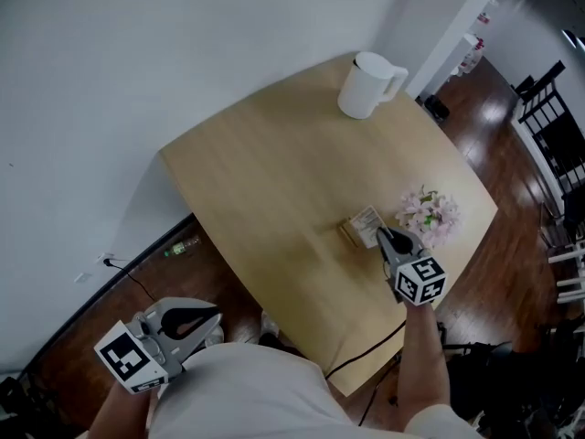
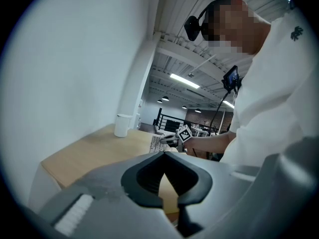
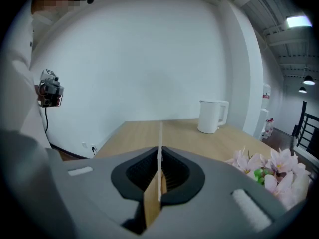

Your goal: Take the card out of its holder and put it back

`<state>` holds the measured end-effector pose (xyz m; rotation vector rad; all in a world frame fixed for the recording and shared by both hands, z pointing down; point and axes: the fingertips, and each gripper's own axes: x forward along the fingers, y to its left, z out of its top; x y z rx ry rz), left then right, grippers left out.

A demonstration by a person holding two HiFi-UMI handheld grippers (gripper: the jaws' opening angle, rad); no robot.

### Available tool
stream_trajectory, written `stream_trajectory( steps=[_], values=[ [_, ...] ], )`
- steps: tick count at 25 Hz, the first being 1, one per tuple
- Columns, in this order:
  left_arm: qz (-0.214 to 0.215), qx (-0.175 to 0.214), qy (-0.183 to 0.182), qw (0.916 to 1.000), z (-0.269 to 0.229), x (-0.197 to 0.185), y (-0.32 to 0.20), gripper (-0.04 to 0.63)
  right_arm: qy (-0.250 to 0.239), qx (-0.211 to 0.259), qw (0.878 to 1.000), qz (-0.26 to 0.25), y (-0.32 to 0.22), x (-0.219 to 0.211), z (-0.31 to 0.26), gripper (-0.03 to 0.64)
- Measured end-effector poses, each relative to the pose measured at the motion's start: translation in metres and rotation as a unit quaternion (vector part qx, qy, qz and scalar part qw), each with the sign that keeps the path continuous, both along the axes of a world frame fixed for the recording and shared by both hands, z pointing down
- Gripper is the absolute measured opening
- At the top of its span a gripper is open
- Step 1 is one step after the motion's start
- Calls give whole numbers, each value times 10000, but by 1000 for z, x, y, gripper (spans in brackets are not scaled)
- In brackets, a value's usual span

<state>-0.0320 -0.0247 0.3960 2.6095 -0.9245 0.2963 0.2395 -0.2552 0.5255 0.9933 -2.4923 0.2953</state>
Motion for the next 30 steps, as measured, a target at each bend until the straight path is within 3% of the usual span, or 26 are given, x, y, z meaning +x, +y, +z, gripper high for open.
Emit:
stream_trajectory(
  steps=[14, 30],
  values=[
    [-204, -167, -57, 9996, 5, 12, -9, 5, -1, -146, 9997, -188, -18, 2, 27, 21],
    [-393, -440, -126, 9982, 13, 16, -9, 5, -389, -583, 9970, -325, -23, 7, 75, 21]
  ],
)
